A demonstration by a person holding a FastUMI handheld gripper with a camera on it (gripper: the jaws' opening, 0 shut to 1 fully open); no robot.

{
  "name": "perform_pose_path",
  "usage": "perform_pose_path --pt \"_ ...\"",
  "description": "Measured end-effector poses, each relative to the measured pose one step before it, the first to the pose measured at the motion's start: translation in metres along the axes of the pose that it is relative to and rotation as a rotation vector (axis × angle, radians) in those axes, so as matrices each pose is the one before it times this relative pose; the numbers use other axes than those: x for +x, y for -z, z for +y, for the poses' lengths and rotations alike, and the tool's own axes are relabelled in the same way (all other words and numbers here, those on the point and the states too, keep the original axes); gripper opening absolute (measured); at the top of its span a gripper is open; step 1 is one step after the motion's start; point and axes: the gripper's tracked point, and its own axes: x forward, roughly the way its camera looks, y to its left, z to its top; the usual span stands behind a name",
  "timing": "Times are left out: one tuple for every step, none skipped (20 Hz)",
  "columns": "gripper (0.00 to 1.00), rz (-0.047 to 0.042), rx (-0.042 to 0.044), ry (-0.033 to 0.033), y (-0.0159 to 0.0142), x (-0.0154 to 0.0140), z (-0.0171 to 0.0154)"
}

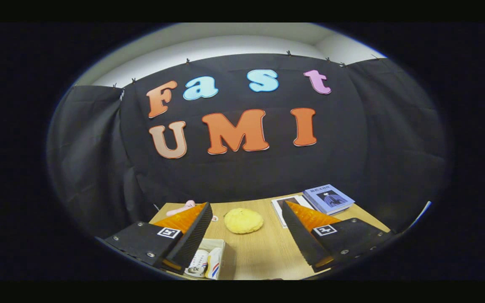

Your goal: Open the storage box then place both shoes into the box .Put the left shoe in first, then the right shoe, with the right side of both shoes facing outward in a uniform manner.

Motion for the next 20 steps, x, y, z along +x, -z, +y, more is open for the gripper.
perform_pose_path --pt "0.98 -0.00877 -0.00575 0.00701 -0.00138 0.00022 -0.00378" --pt "0.98 -0.0053 -0.00858 0.01152 -0.0005 0.00039 -0.00486" --pt "0.98 -0.00258 -0.0063 0.00872 0.00014 -0.00048 -0.00361" --pt "0.98 -0.00508 -0.00389 0.00153 -0.00075 0.00058 -0.00074" --pt "0.98 -0.0058 -0.00121 0.00099 -0.00034 -0.0006 -0.00048" --pt "0.98 -0.0035 0.00274 -0.00045 -0.00028 -0.00084 0.00046" --pt "0.98 0.00024 0.00398 -0.00406 0.00058 -0.00092 0.00037" --pt "0.98 -0.00025 0.00408 -0.00161 0.00026 -0.00107 0.00051" --pt "0.98 0.0005 0.00129 -0.00021 -0.00035 0.00003 0.00006" --pt "0.98 0.00223 0.00222 0.00128 0.0023 -0.00025 -0.00038" --pt "0.98 0.00086 -0.00032 -0.00433 0.00119 -0.00036 0.00072" --pt "0.98 0.00122 -0.00327 -0.00481 -0.00013 0.00007 0.00095" --pt "0.98 0.00022 -0.00481 0.00164 0.00063 -0.00052 -0.00037" --pt "0.98 -0.00299 -0.00512 0.00415 -0.00028 -0.001 -0.00137" --pt "0.98 -0.00397 -0.00299 0.00185 -0.001 -0.00133 -0.00058" --pt "0.98 -0.00417 0.00038 -0.0012 -0.00124 -0.00094 0.00125" --pt "0.98 -0.00293 0.00173 -0.00094 -0.00076 -0.00044 0.00008" --pt "0.98 -0.00365 0.00216 0.00212 -0.00073 -0.00087 -0.00022" --pt "0.98 -0.00065 0.00137 0.00252 0.00012 -0.00014 -0.00109" --pt "0.98 -0.001 0.00368 0.00263 0.00028 0.00015 -0.00078"
